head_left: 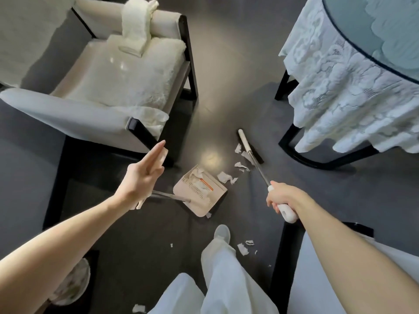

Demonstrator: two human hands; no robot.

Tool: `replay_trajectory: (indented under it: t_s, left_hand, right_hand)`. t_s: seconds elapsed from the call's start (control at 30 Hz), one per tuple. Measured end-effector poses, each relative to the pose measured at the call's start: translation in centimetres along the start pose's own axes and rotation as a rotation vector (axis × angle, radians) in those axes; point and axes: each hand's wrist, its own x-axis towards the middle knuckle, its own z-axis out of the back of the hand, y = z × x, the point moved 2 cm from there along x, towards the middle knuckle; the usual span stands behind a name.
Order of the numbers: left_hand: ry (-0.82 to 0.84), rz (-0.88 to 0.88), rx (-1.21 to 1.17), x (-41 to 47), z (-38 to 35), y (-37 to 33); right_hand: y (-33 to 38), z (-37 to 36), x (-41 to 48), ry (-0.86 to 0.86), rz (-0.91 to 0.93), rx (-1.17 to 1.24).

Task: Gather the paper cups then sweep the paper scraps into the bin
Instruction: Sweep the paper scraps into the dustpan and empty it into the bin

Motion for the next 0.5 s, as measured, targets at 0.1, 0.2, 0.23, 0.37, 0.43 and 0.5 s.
replay_trajectory:
  t_s: [0.1, 0.2, 0.23, 0.37, 0.43, 0.5]
  left_hand:
    - [-0.073, -0.004, -0.004, -1.9, 1.3, 0.7]
    - [-0.109, -0.005, -0.034, -5.2, 2.3, 2.8]
    - [-0.115, -0.015, -0.041, -6.6, 2.7, 3.6]
    - [-0.123, -0.076, -0.067, -13.7, 4.0, 6.9]
    - [-0.122, -0.076, -0.084, -17.5, 4.5, 8.9]
    - [-0.111, -0.07, -0.107, -21.5, 4.8, 10.5]
  right_hand:
    - [0.1, -1.4, -0.8, 0.038, -0.015, -0.01]
    - [-0.6, -4.2, -2.7, 0.055, -0.027, 0.021]
    - [-1.3, -5.4, -3.6, 0.058, -0.031, 0.028]
    - [-6.4, -12.2, -7.8, 0.071, -0.05, 0.103]
    - [-9.6, -16.3, -10.2, 0.068, -0.06, 0.144]
    - [-12.8, -20.2, -12.3, 0.089, -0.081, 0.193]
